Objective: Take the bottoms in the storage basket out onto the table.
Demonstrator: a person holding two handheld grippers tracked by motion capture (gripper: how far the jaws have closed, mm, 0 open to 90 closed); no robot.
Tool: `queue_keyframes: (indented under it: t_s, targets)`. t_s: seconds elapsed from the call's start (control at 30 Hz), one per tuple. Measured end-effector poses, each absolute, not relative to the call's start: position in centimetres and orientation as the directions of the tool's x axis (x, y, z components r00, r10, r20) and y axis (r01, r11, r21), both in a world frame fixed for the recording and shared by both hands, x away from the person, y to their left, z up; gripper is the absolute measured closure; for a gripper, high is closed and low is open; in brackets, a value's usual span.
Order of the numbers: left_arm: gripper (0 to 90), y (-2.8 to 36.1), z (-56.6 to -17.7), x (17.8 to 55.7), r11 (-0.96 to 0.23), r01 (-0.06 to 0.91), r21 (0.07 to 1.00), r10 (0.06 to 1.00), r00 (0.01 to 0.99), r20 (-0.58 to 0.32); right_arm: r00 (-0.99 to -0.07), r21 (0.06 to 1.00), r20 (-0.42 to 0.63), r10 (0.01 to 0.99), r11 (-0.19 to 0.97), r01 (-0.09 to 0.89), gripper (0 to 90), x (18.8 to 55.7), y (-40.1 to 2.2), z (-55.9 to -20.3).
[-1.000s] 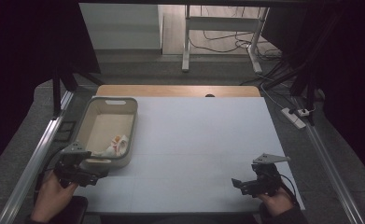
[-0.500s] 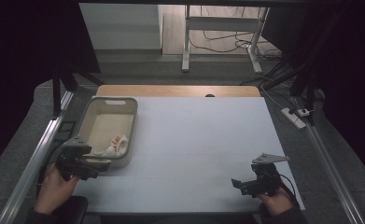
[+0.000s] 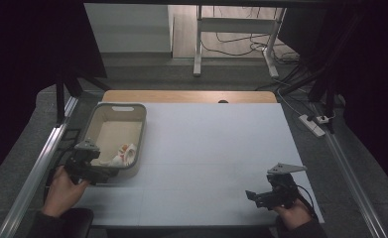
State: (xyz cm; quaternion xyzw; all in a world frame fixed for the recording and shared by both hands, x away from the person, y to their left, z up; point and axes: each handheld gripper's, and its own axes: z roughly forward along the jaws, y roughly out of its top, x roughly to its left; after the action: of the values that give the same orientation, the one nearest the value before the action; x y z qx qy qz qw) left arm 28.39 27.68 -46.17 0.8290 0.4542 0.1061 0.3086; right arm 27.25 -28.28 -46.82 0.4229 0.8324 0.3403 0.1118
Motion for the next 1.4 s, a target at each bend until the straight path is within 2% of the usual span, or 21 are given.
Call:
queue_keyframes:
  t_s: [0.5, 0.73, 1.03, 1.4]
  targets:
    - [0.0, 27.6, -46.3, 30.7, -0.445, 0.693, 0.567, 0.794, 0.598, -0.108, -0.623, 0.654, 0.094, 0.776, 0.424, 0.627, 0.0, 27.3, -28.2, -46.8]
    - [0.0, 27.7, -46.2, 31.7, -0.448, 0.694, 0.563, 0.778, 0.613, -0.137, -0.622, 0.651, 0.096, 0.777, 0.424, 0.63, 0.0, 27.3, -28.2, -46.9]
    - [0.1, 27.4, -46.0, 33.4, -0.463, 0.695, 0.551, 0.788, 0.607, -0.104, -0.623, 0.646, 0.096, 0.776, 0.428, 0.632, 0.0, 27.3, -28.1, -46.9]
    - [0.0, 26.0, -46.7, 35.6, -0.538, 0.693, 0.48, 0.756, 0.648, -0.088, -0.624, 0.647, 0.096, 0.776, 0.428, 0.631, 0.0, 27.3, -28.1, -46.9]
